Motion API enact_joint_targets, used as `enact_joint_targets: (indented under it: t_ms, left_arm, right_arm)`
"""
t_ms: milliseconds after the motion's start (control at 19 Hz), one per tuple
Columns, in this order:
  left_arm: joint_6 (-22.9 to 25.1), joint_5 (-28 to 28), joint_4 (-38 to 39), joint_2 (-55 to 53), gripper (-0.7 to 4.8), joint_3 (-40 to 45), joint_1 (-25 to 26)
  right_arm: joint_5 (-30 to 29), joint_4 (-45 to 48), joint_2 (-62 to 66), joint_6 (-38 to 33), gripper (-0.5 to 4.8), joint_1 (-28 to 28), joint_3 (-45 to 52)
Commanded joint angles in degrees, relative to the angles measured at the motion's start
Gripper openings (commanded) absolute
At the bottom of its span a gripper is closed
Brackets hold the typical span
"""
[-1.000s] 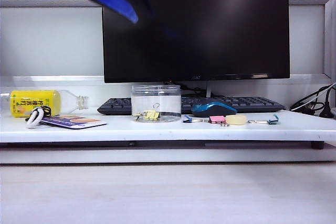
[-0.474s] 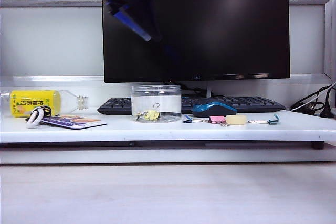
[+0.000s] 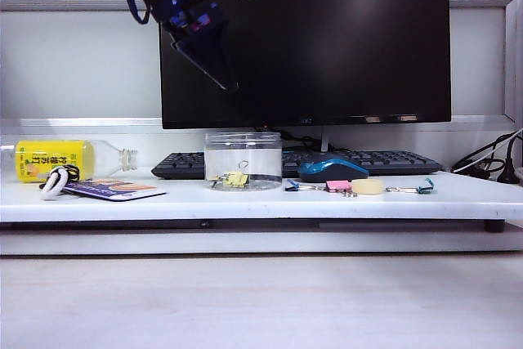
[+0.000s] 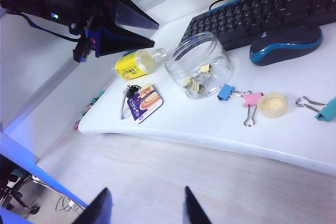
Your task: Take the clips out of the round transparent plastic box and place them on the table.
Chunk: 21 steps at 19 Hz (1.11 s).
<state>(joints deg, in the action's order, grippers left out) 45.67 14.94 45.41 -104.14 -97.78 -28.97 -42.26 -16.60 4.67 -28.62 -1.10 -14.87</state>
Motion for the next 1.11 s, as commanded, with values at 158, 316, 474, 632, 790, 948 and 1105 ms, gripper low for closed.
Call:
enact_joint_targets:
  t_ms: [158, 316, 474, 632, 790, 948, 1105]
  left_arm:
    - [0.8, 2.7, -2.9, -1.9, 2.13, -0.2, 0.9]
    - [0.6, 2.9, -3.8, -3.9, 2.13, -0.2, 0.9]
    - [0.9, 3.1, -4.3, -5.3, 2.13, -0.2, 0.9]
    - [2.1, 3.5, -4.9, -5.8, 2.13, -0.2, 0.9]
    - [2.1, 4.5, -5.2, -6.2, 2.13, -0.2, 0.9]
    - [2.3, 4.6, -5.3, -6.7, 2.13, -0.2, 0.9]
    - [2.4, 5.7, -5.4, -7.7, 2.13, -0.1, 0.9]
  right_arm:
    - [-0.2, 0.5, 0.0, 0.3, 1.76, 0.0, -0.1]
    - [0.2, 0.6, 0.0, 0.4, 1.76, 0.0, -0.1]
    - [0.2, 0.6, 0.0, 0.3, 1.76, 0.0, 0.2]
    - [0.2, 1.2, 0.0, 0.3, 1.76, 0.0, 1.5]
    - [0.2, 1.4, 0.0, 0.3, 1.76, 0.0, 2.1]
    - [0.3, 1.8, 0.0, 0.3, 1.76, 0.0, 2.1]
    - [0.3, 1.9, 0.0, 0.3, 1.76, 0.0, 2.1]
